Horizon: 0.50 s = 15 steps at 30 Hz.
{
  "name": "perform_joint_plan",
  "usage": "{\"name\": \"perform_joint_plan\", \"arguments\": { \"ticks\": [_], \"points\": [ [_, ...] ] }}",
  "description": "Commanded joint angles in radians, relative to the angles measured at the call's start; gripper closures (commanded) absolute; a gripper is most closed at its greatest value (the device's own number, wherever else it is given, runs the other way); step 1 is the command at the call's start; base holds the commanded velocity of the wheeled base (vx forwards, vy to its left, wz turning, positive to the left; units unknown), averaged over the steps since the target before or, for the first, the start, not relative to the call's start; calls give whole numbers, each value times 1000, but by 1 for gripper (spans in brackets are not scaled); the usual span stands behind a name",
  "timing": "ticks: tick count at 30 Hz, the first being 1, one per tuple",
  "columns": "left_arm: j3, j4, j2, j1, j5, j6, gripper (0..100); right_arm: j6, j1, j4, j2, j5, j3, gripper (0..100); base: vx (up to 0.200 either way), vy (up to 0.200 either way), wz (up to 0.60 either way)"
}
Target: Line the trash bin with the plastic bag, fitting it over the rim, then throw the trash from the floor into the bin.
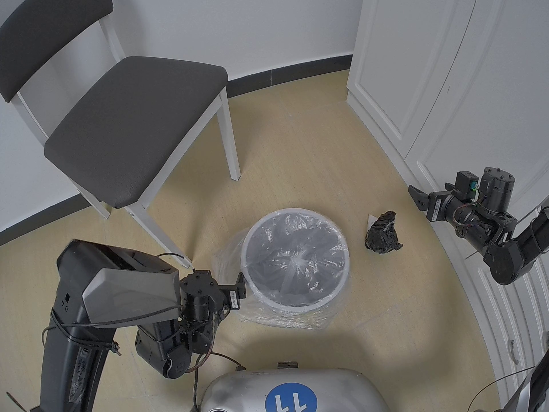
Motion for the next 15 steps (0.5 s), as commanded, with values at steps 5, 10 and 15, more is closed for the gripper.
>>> {"name": "perform_joint_plan", "arguments": {
  "ticks": [5,10,15],
  "points": [
    [0,2,53,-6,2,2,0,0,0,0,18,-1,-1,0,0,0,0],
    [-16,2,101,-2,3,19,0,-2,2,0,28,-1,-2,0,0,0,0],
    [-72,2,167,-2,15,19,0,-3,9,-2,34,-1,1,0,0,0,0]
  ]
}}
